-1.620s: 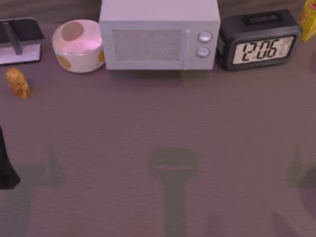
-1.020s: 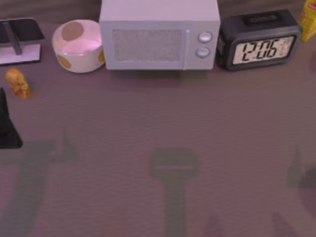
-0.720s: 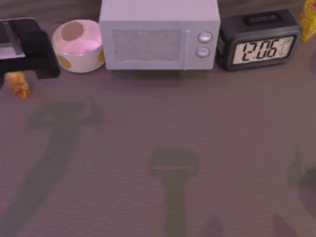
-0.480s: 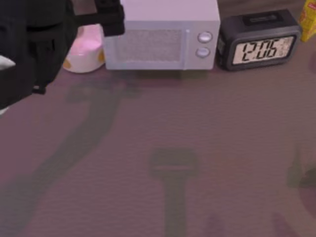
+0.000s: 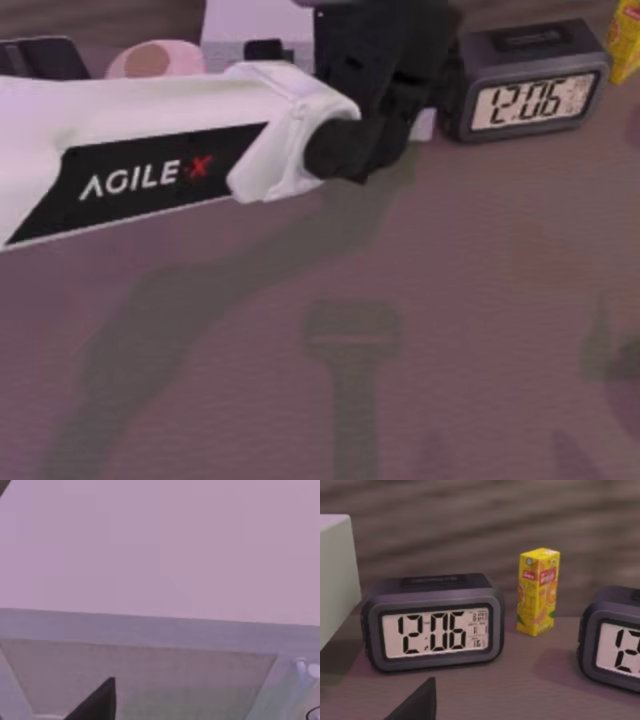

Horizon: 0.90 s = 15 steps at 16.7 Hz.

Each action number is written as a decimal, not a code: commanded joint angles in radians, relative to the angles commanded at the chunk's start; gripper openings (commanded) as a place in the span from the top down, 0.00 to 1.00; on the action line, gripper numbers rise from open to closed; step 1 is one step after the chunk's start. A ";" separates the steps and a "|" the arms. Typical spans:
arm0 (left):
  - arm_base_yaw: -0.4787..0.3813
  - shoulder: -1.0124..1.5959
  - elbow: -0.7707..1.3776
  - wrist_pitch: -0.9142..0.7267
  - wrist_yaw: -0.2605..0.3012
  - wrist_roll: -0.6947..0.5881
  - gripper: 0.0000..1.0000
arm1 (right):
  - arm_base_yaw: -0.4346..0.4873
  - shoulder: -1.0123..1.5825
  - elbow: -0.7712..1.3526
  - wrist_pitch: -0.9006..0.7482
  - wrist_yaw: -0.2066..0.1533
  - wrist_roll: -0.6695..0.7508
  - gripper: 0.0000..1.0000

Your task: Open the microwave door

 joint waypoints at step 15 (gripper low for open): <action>0.034 0.264 0.224 0.030 0.028 0.040 0.00 | 0.000 0.000 0.000 0.000 0.000 0.000 0.00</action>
